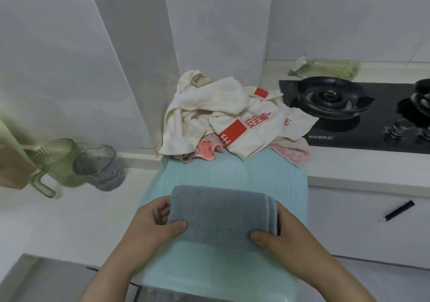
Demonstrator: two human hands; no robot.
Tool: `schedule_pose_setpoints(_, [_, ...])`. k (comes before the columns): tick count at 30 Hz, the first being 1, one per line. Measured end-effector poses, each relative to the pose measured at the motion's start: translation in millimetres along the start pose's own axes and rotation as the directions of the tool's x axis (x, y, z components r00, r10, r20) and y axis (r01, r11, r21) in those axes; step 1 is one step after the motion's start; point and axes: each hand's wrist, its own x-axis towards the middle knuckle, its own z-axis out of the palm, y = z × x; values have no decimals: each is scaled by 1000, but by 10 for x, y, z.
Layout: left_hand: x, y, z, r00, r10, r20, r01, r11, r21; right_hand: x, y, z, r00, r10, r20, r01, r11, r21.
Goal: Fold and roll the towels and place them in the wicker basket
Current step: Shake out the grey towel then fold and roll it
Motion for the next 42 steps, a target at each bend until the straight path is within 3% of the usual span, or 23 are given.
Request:
schedule_pose_setpoints(5, [-36,776,-67,997,-39,72,41,999,-15,-335,-724,-348,993,101,65,-99,995,-20])
schedule_pose_setpoints(12, [156,1790,107,982,-23,187,23,1000,6,-675,-1601,-791,985,61,-162,-38,989,143])
schedule_pose_setpoints(16, [259,2122,428,964,21,263,-25,1000,10,-910,-1790,-1047,930,16,-367,53,983,177])
schedule_pose_setpoints(27, [291,2845,2161,865,197,462,-190,980,-62,-1932,-1606,-2312,728,-25,-685,167,976,142])
schedule_pose_setpoints(42, [-33,3292,4982,700,233,675,-188,972,-140,-3546,-757,-4379,581,-39,-813,231,966,119])
